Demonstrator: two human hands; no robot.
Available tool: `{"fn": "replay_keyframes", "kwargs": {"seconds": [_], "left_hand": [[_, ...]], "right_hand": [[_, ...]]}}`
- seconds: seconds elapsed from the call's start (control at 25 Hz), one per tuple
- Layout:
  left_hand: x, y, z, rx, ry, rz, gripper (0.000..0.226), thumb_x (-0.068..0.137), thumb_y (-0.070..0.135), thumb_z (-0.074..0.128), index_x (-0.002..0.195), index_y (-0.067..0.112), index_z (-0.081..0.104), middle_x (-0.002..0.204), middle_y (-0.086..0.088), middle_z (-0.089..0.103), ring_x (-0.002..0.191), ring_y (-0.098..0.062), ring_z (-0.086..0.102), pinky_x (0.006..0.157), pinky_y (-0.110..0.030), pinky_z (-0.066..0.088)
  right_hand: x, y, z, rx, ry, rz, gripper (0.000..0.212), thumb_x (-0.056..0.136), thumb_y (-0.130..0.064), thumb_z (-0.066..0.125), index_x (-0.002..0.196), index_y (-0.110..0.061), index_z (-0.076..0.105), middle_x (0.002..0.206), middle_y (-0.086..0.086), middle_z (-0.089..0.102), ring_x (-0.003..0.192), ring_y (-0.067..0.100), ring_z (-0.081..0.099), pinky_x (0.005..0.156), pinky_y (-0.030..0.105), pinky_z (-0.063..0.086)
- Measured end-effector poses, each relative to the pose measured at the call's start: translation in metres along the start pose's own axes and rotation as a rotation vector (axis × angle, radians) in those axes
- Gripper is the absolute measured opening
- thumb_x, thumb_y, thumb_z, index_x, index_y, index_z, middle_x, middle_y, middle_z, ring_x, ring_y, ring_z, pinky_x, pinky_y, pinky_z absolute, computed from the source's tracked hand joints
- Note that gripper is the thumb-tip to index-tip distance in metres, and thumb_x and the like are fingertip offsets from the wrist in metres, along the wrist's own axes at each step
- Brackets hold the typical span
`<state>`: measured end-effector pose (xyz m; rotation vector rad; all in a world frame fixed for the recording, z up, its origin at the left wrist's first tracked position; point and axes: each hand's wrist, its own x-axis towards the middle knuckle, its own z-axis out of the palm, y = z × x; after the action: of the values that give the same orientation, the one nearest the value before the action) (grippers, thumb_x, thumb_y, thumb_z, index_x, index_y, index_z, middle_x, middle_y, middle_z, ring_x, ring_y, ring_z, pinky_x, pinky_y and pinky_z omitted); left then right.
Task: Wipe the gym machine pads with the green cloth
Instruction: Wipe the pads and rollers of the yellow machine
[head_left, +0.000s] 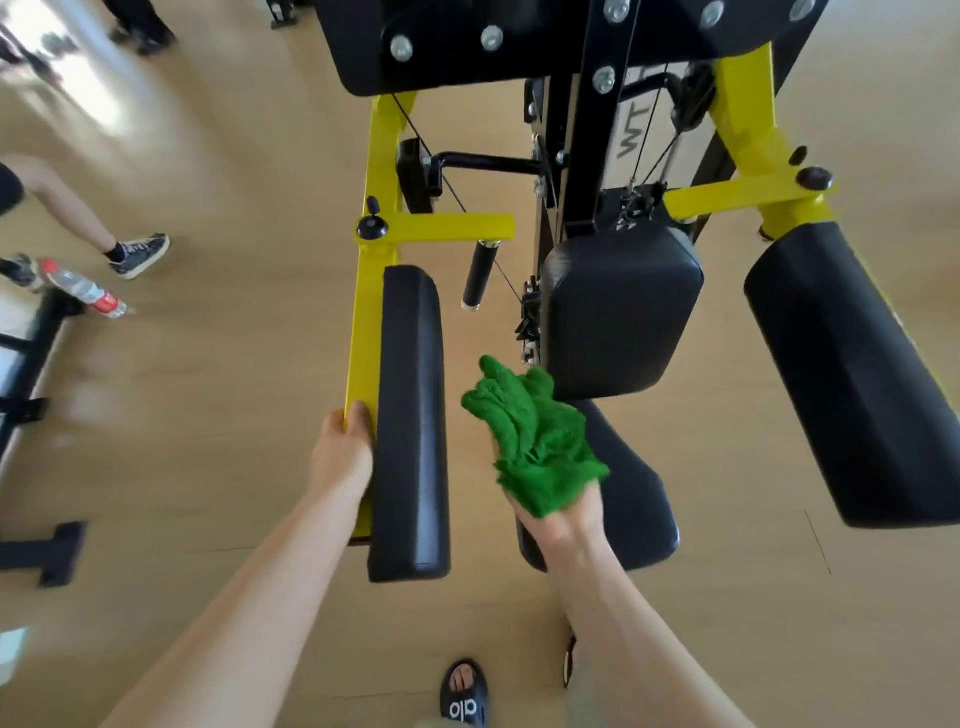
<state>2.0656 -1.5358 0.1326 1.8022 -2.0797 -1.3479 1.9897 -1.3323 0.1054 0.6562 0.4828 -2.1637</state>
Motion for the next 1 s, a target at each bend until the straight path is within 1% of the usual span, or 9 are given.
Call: {"fn": "replay_keyframes", "kwargs": {"seconds": [0.16, 0.24, 0.36, 0.4, 0.48, 0.56, 0.6, 0.8, 1.0], "left_hand": [[-0.018, 0.063, -0.008, -0.195, 0.244, 0.067, 0.036, 0.104, 0.035, 0.031, 0.127, 0.026, 0.058, 0.132, -0.002, 0.061, 0.135, -0.029, 0.048, 0.106, -0.039, 0.035], [-0.044, 0.109, 0.003, -0.225, 0.247, 0.325, 0.029, 0.100, 0.040, 0.031, 0.113, 0.044, 0.057, 0.116, 0.032, 0.060, 0.124, 0.004, 0.051, 0.100, -0.030, 0.037], [-0.066, 0.160, 0.050, -0.174, 0.103, 0.578, 0.039, 0.101, 0.045, 0.028, 0.129, 0.041, 0.054, 0.122, 0.034, 0.060, 0.114, 0.010, 0.052, 0.094, -0.017, 0.038], [-0.066, 0.172, 0.068, -0.171, 0.024, 0.591, 0.044, 0.104, 0.043, 0.029, 0.143, 0.035, 0.049, 0.137, 0.024, 0.057, 0.126, 0.000, 0.050, 0.100, -0.017, 0.036], [-0.057, 0.189, 0.103, -0.208, -0.125, 0.531, 0.049, 0.108, 0.039, 0.028, 0.153, 0.026, 0.042, 0.154, 0.005, 0.050, 0.142, -0.015, 0.044, 0.117, -0.028, 0.032], [-0.044, 0.194, 0.124, -0.264, -0.243, 0.429, 0.052, 0.108, 0.044, 0.025, 0.151, 0.024, 0.046, 0.153, -0.004, 0.052, 0.142, -0.024, 0.046, 0.122, -0.045, 0.033], [-0.037, 0.193, 0.132, -0.277, -0.281, 0.388, 0.054, 0.107, 0.048, 0.024, 0.149, 0.026, 0.048, 0.150, -0.006, 0.054, 0.140, -0.025, 0.048, 0.120, -0.049, 0.035], [-0.024, 0.199, 0.162, -0.447, -0.405, 0.278, 0.054, 0.106, 0.052, 0.028, 0.136, 0.021, 0.061, 0.131, -0.005, 0.068, 0.124, -0.021, 0.062, 0.107, -0.041, 0.049], [-0.015, 0.217, 0.173, -0.474, -0.366, 0.219, 0.058, 0.105, 0.049, 0.033, 0.087, 0.012, 0.073, 0.067, 0.012, 0.074, 0.065, 0.002, 0.069, 0.060, -0.013, 0.052]], "right_hand": [[-0.041, -0.091, 0.015, -0.143, -0.191, -0.163, 0.035, 0.091, -0.033, 0.049, 0.101, -0.011, 0.074, 0.110, 0.014, 0.070, 0.100, 0.036, 0.068, 0.089, 0.053, 0.056], [-0.049, -0.150, 0.050, -0.249, -0.296, -0.348, 0.040, 0.094, -0.039, 0.048, 0.111, -0.012, 0.072, 0.120, 0.012, 0.070, 0.118, 0.036, 0.062, 0.102, 0.056, 0.047], [-0.032, -0.195, 0.099, -0.411, -0.331, -0.543, 0.034, 0.087, -0.050, 0.057, 0.099, -0.030, 0.080, 0.102, -0.004, 0.077, 0.093, 0.016, 0.073, 0.083, 0.034, 0.058], [-0.018, -0.198, 0.112, -0.632, -0.289, -0.653, 0.034, 0.086, -0.053, 0.056, 0.099, -0.032, 0.080, 0.100, -0.006, 0.077, 0.089, 0.012, 0.073, 0.078, 0.029, 0.057], [0.025, -0.189, 0.123, -1.507, -0.232, -1.060, 0.044, 0.094, -0.053, 0.044, 0.120, -0.028, 0.070, 0.125, 0.003, 0.069, 0.118, 0.022, 0.063, 0.101, 0.040, 0.049], [0.063, -0.174, 0.110, -2.453, -0.113, -1.412, 0.049, 0.102, -0.048, 0.034, 0.140, -0.025, 0.054, 0.143, 0.011, 0.055, 0.135, 0.033, 0.047, 0.116, 0.050, 0.029], [0.075, -0.174, 0.103, -2.641, -0.131, -1.521, 0.048, 0.103, -0.046, 0.034, 0.143, -0.025, 0.050, 0.143, 0.013, 0.053, 0.134, 0.035, 0.046, 0.117, 0.050, 0.027], [0.110, -0.197, 0.095, -2.457, -0.406, -1.859, 0.040, 0.104, -0.042, 0.043, 0.128, -0.015, 0.060, 0.122, 0.015, 0.064, 0.111, 0.035, 0.059, 0.103, 0.048, 0.041], [0.097, -0.189, 0.084, -1.996, 0.293, -1.825, 0.038, 0.103, -0.030, 0.042, 0.112, -0.009, 0.072, 0.116, 0.010, 0.070, 0.116, 0.030, 0.061, 0.108, 0.044, 0.041]]}}
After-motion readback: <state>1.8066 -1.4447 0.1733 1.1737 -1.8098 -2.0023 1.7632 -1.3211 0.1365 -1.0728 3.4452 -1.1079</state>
